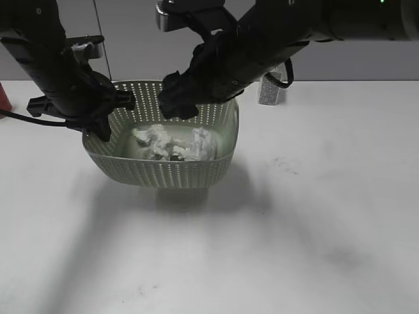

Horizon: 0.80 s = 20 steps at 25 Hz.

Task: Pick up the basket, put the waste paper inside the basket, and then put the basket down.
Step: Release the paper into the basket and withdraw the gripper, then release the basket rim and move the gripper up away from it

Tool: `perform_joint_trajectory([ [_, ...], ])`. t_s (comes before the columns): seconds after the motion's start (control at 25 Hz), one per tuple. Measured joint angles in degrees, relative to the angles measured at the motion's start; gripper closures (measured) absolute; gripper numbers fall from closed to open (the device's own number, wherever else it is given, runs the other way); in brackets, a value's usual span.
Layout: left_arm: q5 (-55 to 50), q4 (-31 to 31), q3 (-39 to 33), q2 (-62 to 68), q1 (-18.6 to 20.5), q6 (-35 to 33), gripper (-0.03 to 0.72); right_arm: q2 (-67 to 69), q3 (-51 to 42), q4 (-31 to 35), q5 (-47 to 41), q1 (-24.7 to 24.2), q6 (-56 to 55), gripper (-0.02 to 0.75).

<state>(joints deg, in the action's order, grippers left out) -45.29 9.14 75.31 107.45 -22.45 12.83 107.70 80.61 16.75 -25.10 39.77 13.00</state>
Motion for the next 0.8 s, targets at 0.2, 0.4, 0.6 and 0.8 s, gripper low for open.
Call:
perform_joint_trajectory([
  [0.2,0.0,0.0,0.0,0.0,0.0,0.0,0.685,-0.87,3.33,-3.83,-7.65,-5.52,-4.65,0.147],
  [0.4,0.07,0.07,0.0,0.53,0.25,0.28,0.685,-0.98,10.73,-7.05,-20.79,-16.79,-5.31,0.15],
  [0.6,0.41,0.41,0.0,3.56,0.42,0.38,0.685,-1.19,13.88,-9.12,-28.9,-28.27,-5.42,0.15],
  [0.8,3.84,0.63,-0.04,4.24,0.42,0.39,0.678,-1.19,13.88,-10.31,-36.38,-37.04,-5.33,0.151],
])
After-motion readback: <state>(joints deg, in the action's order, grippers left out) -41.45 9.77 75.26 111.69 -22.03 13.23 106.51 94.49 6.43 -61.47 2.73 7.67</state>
